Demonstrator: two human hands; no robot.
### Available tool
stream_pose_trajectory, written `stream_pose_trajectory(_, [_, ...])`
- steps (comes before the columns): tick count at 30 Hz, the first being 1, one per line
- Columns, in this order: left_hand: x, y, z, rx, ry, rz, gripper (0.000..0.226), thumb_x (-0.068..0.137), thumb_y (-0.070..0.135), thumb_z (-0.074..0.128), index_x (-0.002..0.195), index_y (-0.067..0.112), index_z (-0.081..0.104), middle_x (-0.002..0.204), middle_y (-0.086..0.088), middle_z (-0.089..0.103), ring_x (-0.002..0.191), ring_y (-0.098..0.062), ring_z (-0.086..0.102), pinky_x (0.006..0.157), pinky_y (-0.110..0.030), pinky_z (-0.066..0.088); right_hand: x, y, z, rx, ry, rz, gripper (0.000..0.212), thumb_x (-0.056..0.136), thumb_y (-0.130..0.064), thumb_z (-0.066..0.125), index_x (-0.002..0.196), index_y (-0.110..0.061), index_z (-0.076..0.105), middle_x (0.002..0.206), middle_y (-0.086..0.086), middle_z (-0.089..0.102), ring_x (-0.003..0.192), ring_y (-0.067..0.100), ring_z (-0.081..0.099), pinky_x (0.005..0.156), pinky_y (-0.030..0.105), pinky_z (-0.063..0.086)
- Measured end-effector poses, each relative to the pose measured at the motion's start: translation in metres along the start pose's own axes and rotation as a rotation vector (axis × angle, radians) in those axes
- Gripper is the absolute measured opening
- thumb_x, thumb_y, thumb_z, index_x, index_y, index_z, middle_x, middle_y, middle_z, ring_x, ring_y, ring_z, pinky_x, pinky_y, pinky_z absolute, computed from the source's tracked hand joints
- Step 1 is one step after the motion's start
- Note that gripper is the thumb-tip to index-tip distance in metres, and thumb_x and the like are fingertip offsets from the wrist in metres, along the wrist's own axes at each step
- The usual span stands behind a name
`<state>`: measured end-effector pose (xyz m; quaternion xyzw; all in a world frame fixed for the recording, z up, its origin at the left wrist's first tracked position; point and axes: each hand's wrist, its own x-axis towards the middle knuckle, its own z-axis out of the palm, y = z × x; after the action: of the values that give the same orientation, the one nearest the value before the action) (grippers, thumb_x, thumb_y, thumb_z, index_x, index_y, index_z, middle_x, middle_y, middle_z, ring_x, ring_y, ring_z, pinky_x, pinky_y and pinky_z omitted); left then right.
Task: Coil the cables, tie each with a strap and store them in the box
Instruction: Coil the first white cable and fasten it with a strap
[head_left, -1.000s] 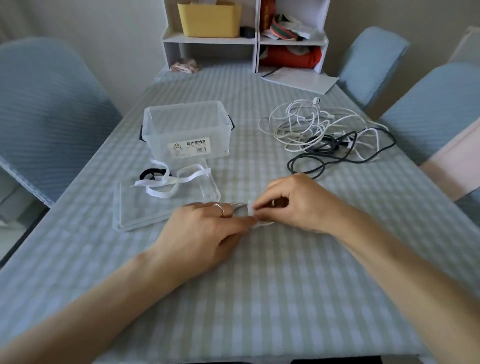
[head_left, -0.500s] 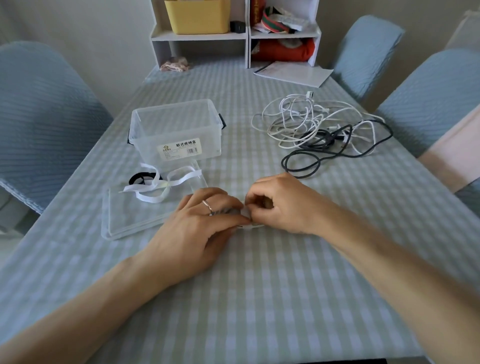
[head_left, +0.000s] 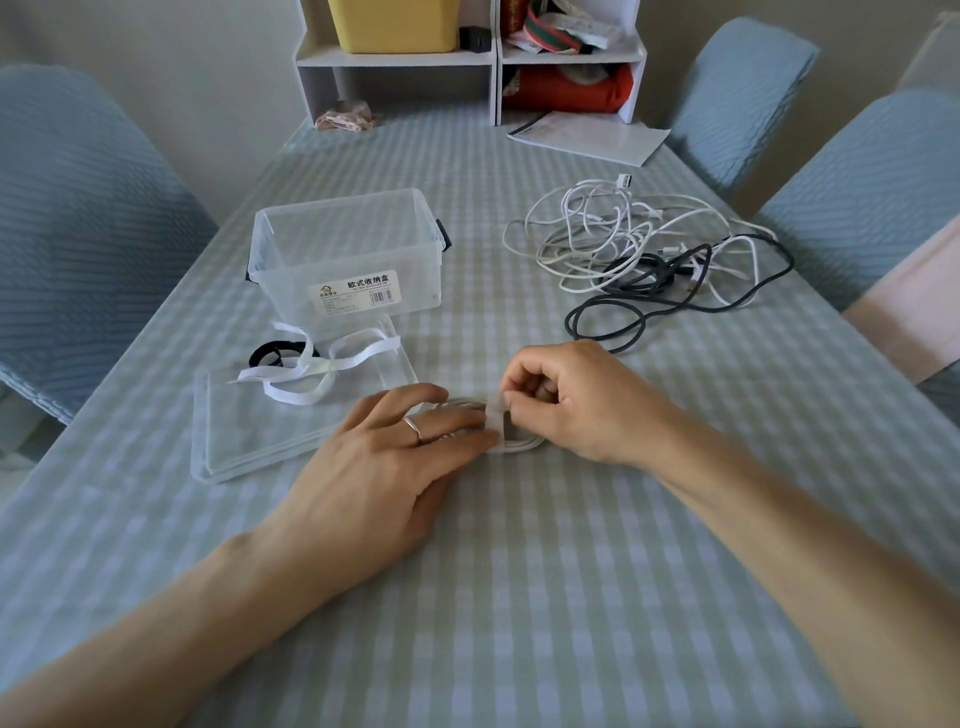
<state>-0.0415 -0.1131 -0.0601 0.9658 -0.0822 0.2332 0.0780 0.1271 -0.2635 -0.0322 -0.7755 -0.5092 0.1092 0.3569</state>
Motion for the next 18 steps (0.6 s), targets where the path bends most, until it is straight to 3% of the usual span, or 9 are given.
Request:
stream_pose_trajectory(8, [0.003,-0.006,0.001,-0.082,-0.035,0.019,0.038,0.090,0.012,0.052,0.124,0.022,0.067,0.129,0.019,0.063,0.113,-0.021,0.056,0.094,-0.044,0.046,0.000,0.000,0.004,0.002,0.037,0.026,0.015,0.087,-0.016,0.067,0.073,-0.020,0.065,0.053,-0.028,0.057,0.052,-0.001,0.056,0.052,0.011,0.039])
stream_pose_trajectory(14, [0.008,-0.016,-0.002,-0.070,-0.084,0.086,0.037,0.092,0.022,0.048,0.124,0.021,0.066,0.123,0.017,0.064,0.112,-0.018,0.053,0.095,-0.041,0.045,-0.002,0.006,0.005,0.091,0.200,0.075,0.010,0.088,-0.013,0.069,0.080,-0.009,0.068,0.055,-0.020,0.059,0.054,-0.001,0.058,0.050,0.009,0.039])
stream_pose_trajectory(18, [0.010,-0.024,-0.002,-0.110,-0.096,0.115,0.039,0.091,0.019,0.049,0.127,0.024,0.063,0.122,0.016,0.063,0.111,-0.020,0.055,0.086,-0.044,0.053,-0.009,0.002,0.008,-0.093,0.170,-0.116,0.009,0.087,-0.013,0.066,0.078,-0.011,0.066,0.070,-0.012,0.060,0.061,0.002,0.054,0.058,0.012,0.039])
